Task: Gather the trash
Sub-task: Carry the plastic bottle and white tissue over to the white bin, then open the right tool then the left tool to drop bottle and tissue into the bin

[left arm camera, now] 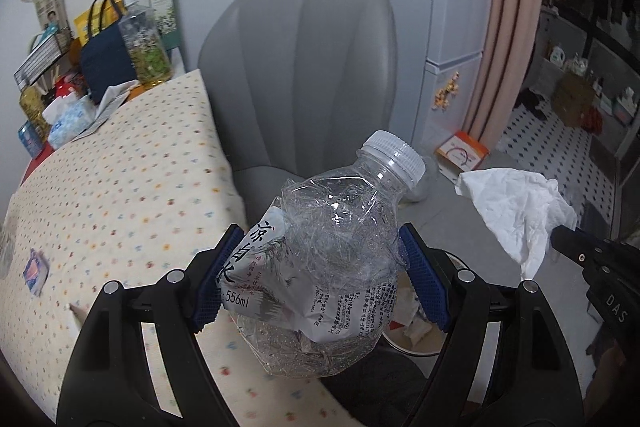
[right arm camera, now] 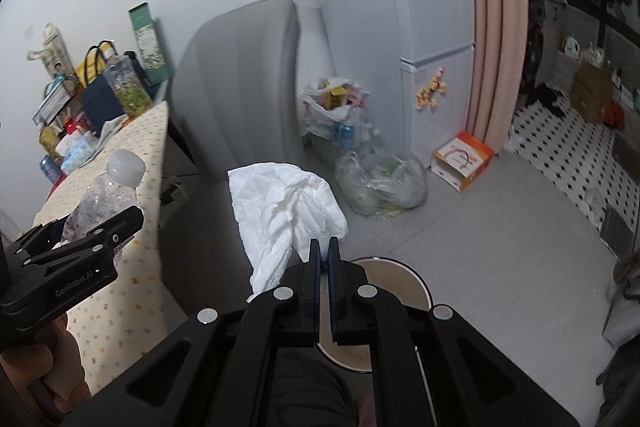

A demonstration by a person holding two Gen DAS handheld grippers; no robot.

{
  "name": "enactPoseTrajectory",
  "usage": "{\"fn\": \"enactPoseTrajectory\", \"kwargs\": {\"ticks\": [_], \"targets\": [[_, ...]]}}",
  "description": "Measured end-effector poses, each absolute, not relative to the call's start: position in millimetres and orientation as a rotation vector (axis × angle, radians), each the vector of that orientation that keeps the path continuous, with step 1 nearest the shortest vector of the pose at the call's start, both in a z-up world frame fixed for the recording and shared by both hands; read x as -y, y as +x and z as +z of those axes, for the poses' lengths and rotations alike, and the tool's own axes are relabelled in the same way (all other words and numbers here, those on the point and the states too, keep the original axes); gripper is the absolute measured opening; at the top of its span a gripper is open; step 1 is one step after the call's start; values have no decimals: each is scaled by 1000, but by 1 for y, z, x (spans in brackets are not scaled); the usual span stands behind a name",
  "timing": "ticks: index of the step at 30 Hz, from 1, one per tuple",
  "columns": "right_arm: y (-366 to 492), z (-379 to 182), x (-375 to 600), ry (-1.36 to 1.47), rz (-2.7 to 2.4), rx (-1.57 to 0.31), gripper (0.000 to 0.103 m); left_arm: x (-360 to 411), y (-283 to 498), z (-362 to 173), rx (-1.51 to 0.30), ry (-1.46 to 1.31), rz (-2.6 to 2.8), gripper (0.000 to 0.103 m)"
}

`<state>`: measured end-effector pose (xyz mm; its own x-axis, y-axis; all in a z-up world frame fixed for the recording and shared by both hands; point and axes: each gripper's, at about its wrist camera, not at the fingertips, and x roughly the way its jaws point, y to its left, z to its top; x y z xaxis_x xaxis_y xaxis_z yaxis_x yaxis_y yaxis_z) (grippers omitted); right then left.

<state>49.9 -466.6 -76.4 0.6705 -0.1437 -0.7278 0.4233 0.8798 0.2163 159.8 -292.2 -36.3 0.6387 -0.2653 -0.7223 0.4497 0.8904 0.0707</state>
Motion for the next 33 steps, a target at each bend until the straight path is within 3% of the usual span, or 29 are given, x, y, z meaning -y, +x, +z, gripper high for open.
{"fn": "enactPoseTrajectory", "kwargs": {"ticks": [16,18,19,33], "targets": [[64,-141,512,468,-386,-887,9,351,168,-79,-867,351,-460,78],[63,-149,515,484,-389,-906,29,356,168,-83,-875,360,-463,78],[62,-151,516,486,-392,-904,44,357,168,-84,-877,363,-464,78],[27,-145,545,517,-475,-860,44,394,153,-94,-894,398,-542,78]]}}
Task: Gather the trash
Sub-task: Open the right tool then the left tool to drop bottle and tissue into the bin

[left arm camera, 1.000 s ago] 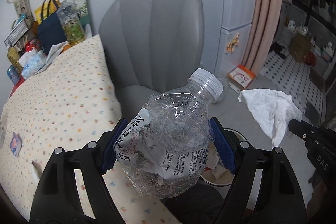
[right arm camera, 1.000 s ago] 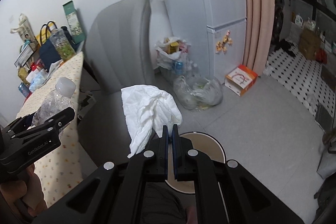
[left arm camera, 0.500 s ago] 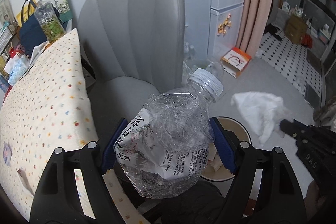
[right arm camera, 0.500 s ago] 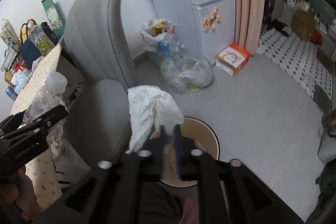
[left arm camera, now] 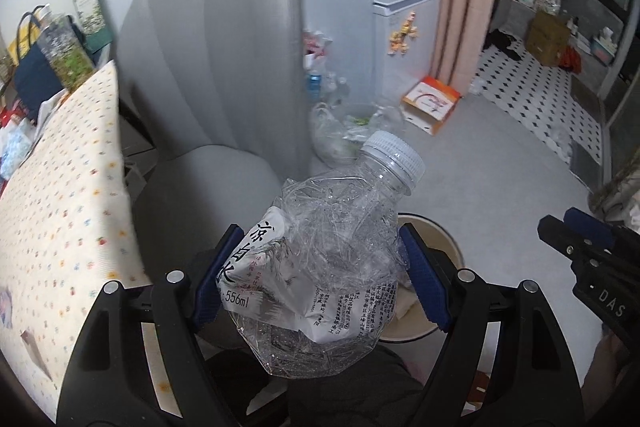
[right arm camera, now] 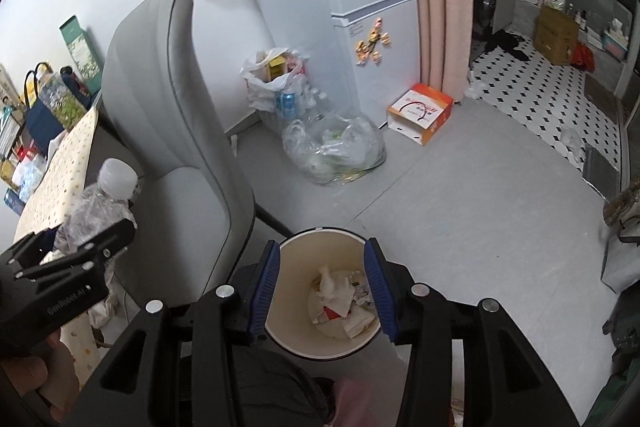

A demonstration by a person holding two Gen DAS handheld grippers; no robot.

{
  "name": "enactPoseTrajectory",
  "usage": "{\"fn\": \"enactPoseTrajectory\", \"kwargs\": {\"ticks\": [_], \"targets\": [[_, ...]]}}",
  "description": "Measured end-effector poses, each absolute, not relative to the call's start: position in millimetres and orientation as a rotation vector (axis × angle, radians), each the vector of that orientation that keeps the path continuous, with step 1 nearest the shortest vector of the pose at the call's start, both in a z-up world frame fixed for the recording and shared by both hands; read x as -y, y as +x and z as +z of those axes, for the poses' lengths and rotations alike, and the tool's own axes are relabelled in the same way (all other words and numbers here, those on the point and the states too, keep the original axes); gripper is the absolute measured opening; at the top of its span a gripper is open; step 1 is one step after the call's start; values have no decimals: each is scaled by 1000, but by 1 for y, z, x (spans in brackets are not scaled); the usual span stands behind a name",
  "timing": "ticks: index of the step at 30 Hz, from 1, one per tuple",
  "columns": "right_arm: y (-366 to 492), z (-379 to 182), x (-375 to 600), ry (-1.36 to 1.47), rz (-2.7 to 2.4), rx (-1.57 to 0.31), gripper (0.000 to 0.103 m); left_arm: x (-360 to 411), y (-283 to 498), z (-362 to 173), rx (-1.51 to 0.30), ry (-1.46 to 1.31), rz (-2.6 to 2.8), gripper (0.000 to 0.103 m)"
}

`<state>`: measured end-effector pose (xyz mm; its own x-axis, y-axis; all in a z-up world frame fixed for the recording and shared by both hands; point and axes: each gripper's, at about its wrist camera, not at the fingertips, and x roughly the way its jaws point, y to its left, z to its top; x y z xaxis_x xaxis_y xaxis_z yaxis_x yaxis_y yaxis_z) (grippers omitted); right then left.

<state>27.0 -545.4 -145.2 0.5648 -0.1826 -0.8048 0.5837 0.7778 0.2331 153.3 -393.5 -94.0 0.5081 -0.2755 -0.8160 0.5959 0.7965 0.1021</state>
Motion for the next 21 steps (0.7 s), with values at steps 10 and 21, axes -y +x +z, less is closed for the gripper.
{"fn": "enactPoseTrajectory", "kwargs": {"ticks": [10,21], "targets": [[3,-135,564,543,-541,-826,44,411,150,-88,-902,353,-612,96],[23,-119,531,491,-462,-808,60,358,160,-63,-870,278,-536,97]]}}
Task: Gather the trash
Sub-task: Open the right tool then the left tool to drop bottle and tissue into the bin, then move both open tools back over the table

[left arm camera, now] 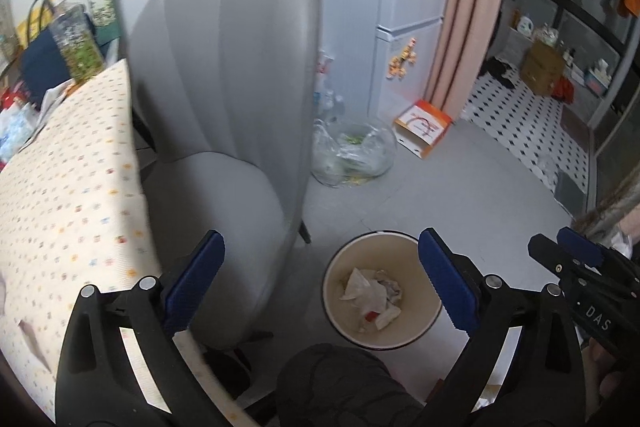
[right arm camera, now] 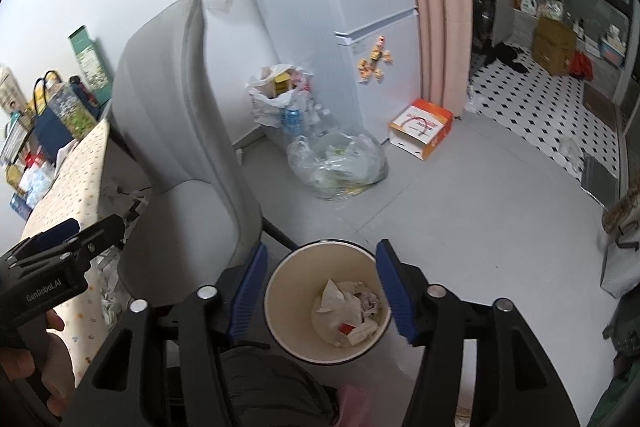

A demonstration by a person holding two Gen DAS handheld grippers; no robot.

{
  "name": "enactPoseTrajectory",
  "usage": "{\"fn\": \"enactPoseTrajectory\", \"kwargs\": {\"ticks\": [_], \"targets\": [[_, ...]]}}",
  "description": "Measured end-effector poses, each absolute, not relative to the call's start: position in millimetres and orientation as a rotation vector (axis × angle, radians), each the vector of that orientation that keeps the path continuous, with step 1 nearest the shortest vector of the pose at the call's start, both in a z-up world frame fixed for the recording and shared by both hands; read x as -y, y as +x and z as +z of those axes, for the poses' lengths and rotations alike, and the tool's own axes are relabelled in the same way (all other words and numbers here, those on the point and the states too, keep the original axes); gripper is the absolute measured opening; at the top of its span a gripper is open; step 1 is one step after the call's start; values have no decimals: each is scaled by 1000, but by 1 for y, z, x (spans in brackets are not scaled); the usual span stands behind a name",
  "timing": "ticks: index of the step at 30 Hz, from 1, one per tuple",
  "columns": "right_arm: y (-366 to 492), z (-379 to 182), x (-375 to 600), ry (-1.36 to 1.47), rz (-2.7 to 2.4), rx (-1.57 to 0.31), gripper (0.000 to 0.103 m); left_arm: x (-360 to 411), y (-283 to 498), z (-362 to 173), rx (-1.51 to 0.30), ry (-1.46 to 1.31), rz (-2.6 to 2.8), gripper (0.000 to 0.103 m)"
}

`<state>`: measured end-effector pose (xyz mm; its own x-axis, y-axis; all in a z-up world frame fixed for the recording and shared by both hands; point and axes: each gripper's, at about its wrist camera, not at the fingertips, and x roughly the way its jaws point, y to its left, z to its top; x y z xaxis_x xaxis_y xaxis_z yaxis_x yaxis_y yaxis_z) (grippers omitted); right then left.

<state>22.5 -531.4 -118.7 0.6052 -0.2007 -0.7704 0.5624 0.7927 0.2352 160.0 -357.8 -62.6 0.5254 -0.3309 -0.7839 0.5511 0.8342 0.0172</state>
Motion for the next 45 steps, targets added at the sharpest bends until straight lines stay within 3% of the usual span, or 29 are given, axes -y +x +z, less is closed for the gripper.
{"fn": "enactPoseTrajectory", "kwargs": {"ticks": [5,11,26,45], "targets": [[33,-104,505,450,-421,-792,74,322,161,-49,-842,228,-485,97],[46,-85,469,403,-360,-776,80,272,163,-33,-806,168,-416,97],[80,-43,355,269,-186,-745,83,136,161,-4,-727,26,-235,97],[109,-32,205,101,39,-772,80,-18,141,-16,-712,-107,-11,97]]}}
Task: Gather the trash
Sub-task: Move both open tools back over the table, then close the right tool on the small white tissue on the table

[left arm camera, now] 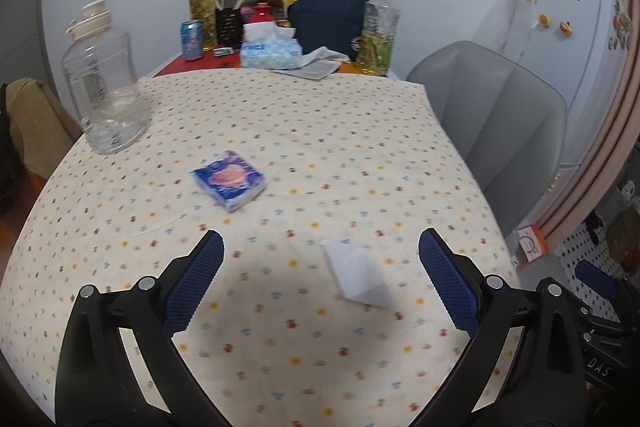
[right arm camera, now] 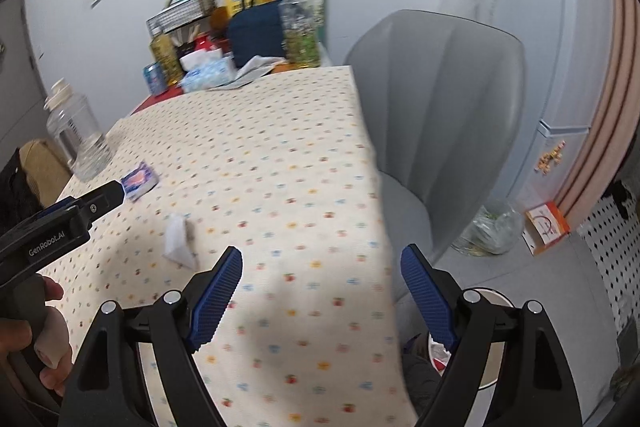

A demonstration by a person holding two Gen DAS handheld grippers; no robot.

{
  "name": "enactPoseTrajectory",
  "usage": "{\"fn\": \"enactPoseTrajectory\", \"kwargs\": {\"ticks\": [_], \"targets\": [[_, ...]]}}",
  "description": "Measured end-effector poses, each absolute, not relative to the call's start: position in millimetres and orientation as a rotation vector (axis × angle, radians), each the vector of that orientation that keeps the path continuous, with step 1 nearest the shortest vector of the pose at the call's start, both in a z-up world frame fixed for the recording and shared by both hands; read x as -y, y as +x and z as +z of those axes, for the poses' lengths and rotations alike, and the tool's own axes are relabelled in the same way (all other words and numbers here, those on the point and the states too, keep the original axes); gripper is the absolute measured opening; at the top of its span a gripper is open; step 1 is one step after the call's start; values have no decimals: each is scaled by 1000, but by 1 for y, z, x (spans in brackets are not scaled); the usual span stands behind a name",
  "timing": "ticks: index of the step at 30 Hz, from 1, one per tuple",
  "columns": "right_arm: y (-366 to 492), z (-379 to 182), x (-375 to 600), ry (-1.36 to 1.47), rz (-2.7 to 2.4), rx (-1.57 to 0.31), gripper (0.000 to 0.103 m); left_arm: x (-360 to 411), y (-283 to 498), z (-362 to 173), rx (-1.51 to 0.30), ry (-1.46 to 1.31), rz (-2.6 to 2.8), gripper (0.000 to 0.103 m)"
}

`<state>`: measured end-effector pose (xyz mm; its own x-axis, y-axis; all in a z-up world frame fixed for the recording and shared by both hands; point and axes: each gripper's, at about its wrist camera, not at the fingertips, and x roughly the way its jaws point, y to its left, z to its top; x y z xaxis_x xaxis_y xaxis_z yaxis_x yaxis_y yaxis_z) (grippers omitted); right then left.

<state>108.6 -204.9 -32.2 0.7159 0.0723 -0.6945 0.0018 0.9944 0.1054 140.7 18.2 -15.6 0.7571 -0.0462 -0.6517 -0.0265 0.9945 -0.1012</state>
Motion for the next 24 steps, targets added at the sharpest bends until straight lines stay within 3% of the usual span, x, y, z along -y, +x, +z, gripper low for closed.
{"fn": "enactPoseTrajectory", "kwargs": {"ticks": [11,17,24], "targets": [[117,-41,141,23,111,-799,80,-78,132,-37,-741,-154,64,97],[125,-44,111,-26,131,-797,91,-103,133,-45,-748,-183,97,97],[140,-58,87,-61,165,-831,95,-123,136,-53,-766,-193,128,97]]}}
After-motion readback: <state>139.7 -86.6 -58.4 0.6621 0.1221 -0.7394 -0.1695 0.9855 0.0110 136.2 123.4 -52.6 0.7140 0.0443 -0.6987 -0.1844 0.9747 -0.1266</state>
